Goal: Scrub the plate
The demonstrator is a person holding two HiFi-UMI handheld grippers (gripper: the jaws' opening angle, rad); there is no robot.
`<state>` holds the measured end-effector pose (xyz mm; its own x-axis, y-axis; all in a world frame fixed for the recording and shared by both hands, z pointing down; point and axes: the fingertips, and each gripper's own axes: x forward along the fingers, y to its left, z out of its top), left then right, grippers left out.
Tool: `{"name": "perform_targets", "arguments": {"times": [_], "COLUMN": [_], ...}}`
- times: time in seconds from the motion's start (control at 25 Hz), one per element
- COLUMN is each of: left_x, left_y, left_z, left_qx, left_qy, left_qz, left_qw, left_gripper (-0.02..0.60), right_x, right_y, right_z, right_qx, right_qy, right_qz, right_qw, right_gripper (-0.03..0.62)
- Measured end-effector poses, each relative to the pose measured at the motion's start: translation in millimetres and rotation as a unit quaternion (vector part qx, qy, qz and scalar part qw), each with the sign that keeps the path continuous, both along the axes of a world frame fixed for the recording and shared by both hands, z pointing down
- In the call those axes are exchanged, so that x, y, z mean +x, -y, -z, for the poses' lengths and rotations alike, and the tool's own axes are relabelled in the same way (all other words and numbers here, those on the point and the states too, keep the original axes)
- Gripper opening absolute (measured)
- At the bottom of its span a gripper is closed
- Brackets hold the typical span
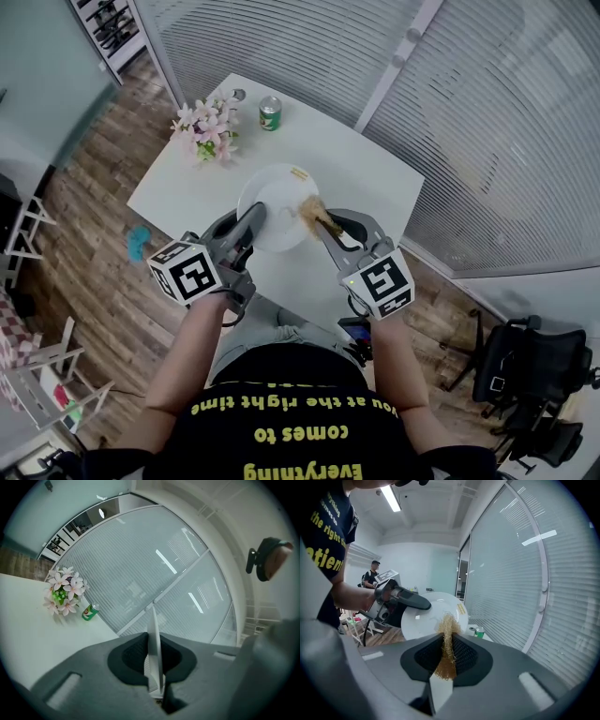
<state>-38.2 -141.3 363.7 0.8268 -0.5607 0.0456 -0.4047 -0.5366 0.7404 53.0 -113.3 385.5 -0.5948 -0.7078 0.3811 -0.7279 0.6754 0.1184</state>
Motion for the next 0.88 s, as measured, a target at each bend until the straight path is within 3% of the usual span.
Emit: {"name": "perform_targets", "arguments": {"times": [0.4,0.88], "left_x": [-9,-16], "left_y": [12,22], "left_z": [-2,-2], "left_qx": [0.003,-0.006], "left_qy": [0.007,-0.012], "left_qz": [0.009,0.012], "left_qw": [0.9999,0.9998], "left_gripper": [0.021,0.021], "right_x": [-57,-97], "right_y": [-20,-42], "right_z": [-7,1], "right_qx": [-0.010,0.006], "right_qy": [0.007,0.026], "right_qz": [0.076,0.145], "right_qw": [0.997,0.989], "right_gripper": [0.051,0.051]}}
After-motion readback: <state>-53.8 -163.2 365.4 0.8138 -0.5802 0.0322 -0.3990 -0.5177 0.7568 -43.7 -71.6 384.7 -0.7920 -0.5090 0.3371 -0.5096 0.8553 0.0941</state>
